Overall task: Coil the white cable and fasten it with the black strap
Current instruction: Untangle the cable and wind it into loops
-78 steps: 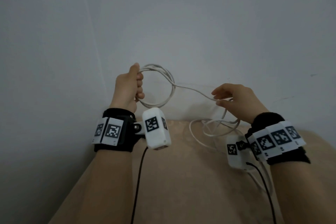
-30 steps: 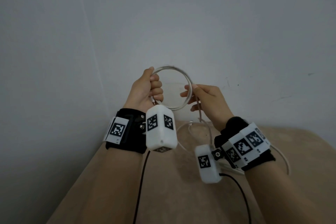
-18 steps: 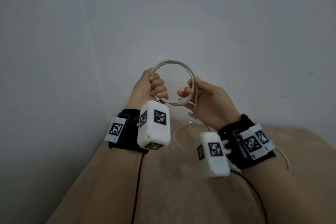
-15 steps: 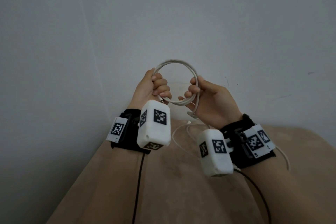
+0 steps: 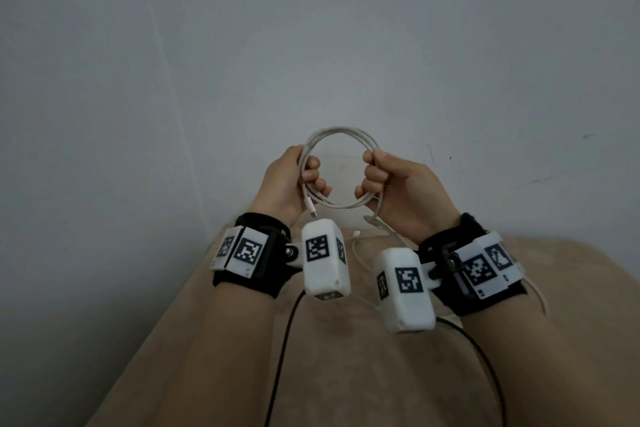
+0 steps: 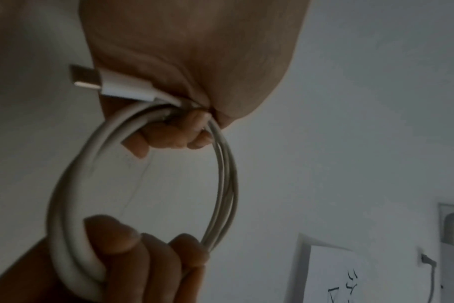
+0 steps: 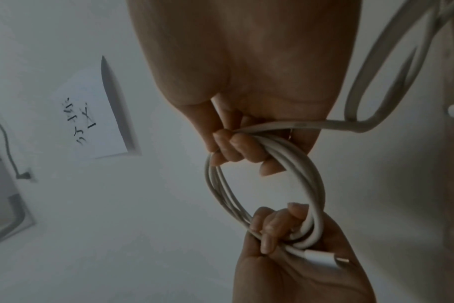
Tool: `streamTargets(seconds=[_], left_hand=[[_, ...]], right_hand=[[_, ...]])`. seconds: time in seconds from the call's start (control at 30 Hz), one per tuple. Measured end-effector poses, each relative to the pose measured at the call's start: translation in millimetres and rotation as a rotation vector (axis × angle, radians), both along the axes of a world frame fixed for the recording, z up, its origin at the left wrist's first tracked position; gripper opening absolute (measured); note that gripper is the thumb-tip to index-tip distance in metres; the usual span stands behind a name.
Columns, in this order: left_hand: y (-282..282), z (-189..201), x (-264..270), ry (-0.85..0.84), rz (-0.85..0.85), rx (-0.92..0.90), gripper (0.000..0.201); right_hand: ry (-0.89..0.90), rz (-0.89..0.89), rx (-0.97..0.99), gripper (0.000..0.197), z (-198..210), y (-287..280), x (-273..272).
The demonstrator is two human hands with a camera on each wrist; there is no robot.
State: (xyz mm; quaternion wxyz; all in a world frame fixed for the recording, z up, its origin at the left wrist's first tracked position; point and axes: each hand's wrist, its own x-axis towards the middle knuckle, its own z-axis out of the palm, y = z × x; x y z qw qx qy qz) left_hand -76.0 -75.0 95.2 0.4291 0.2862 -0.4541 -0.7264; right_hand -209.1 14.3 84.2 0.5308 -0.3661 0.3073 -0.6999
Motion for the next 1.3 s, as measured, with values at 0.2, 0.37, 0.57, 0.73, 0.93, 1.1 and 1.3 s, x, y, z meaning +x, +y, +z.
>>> streamTargets(seconds=[0.2, 0.37, 0.57, 0.73, 0.93, 1.1, 1.3], left_hand=[[3, 2, 5, -0.274, 0.155, -0.279, 0.039], [11, 12, 5, -0.525, 0.023, -0.629, 0.047], [18, 10, 6, -0.702, -0.105, -0.723, 0.057], [19, 11, 7, -0.604, -0.143, -0.709, 0.048], [11, 11, 14, -0.37, 0.025, -0.57, 0.046], [0, 13, 27, -0.245, 0.211, -0.406, 0.045], [-6, 11, 37, -0.247, 0.273, -0.364, 0.043]], right_hand=[[0.324, -0.031, 0.066, 0.026, -1, -1, 2], [0.478, 0.045, 0.129, 0.029, 0, 2, 7], [0.511, 0.013, 0.143, 0.031, 0, 3, 6], [0.504, -0.024, 0.112, 0.026, 1, 5, 6], [0.513, -0.05, 0.08, 0.025, 4, 8, -3], [0.995, -0.139, 0.214, 0.038, -3, 8, -20], [0.861, -0.263, 0.211, 0.005, -9, 8, -22]])
